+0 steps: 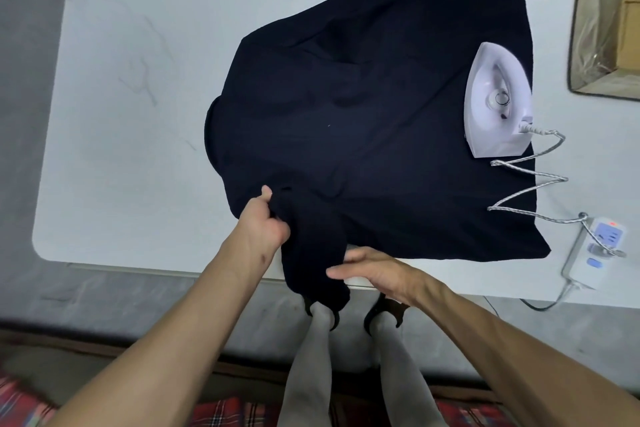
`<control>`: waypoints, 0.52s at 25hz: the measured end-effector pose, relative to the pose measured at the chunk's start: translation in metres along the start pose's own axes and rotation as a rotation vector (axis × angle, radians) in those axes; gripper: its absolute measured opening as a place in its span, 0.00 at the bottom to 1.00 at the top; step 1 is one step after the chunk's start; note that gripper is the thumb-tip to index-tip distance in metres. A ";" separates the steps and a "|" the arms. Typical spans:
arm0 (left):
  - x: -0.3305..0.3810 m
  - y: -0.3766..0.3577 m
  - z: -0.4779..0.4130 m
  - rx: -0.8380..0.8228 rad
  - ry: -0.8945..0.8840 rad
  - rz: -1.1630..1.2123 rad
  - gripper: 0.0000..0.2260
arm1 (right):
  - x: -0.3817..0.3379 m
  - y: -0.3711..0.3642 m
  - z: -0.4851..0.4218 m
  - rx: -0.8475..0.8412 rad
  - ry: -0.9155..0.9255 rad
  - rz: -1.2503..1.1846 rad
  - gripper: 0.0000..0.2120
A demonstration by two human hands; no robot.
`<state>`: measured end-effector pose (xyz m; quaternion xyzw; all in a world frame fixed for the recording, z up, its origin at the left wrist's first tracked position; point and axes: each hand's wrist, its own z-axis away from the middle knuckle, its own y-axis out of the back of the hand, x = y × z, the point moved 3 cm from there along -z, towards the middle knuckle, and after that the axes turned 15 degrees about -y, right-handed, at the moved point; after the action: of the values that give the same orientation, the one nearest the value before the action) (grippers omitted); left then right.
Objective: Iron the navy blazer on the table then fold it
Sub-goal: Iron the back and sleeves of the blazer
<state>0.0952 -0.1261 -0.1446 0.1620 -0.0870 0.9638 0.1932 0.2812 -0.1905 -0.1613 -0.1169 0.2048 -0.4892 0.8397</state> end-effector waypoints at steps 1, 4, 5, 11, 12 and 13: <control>0.000 -0.003 -0.001 0.019 0.000 0.013 0.16 | -0.002 -0.002 0.000 0.014 0.019 -0.034 0.11; 0.006 -0.011 -0.006 0.046 -0.100 -0.006 0.14 | -0.013 0.012 0.009 0.119 0.058 -0.191 0.16; 0.007 -0.012 -0.006 0.055 -0.162 -0.026 0.12 | -0.022 0.026 0.018 0.230 0.087 -0.170 0.17; -0.021 0.024 0.010 0.047 -0.240 -0.718 0.02 | -0.100 0.120 0.056 0.614 0.237 0.497 0.05; -0.018 0.034 0.007 0.069 -0.280 -0.854 0.03 | -0.096 0.123 0.051 0.639 0.190 0.609 0.07; -0.010 0.040 0.003 0.114 -0.400 -1.013 0.05 | -0.091 0.122 0.049 0.644 0.152 0.673 0.08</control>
<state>0.0887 -0.1661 -0.1493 0.3739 0.0193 0.7038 0.6038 0.3581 -0.0516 -0.1452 0.2584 0.1301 -0.2354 0.9278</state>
